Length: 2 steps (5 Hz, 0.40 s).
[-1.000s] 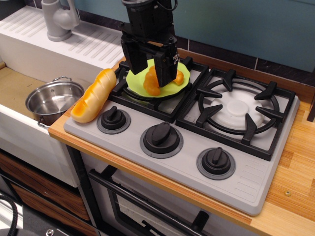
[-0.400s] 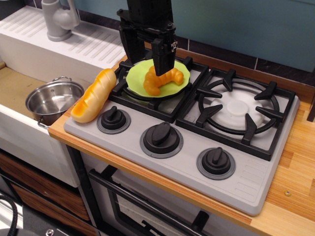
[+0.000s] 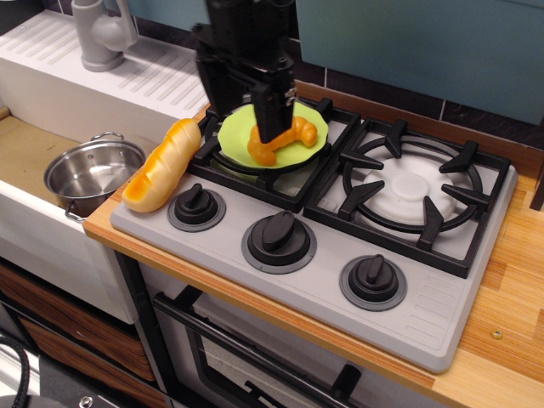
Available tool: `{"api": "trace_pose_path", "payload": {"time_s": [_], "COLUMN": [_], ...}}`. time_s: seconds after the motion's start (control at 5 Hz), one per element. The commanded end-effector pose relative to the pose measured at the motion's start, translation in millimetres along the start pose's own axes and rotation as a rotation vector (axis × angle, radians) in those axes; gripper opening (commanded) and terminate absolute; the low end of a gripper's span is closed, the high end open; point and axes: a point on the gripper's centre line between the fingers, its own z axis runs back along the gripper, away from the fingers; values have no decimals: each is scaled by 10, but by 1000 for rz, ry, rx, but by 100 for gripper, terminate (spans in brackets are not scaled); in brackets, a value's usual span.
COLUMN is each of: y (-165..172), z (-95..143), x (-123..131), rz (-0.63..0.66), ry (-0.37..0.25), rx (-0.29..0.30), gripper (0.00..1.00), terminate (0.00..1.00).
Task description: Put crossaint on plate and bread in pot or pan in sink
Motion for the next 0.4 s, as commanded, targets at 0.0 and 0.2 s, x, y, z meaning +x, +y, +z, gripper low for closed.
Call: {"api": "trace_pose_path", "payload": {"time_s": [0.0, 0.2], "y": [191, 335], "z": [233, 187], "x": [11, 15], "rz": [-11, 7], "ry": [-149, -190], "rx": [102, 107], "gripper": [100, 100], "terminate": [0, 0]}}
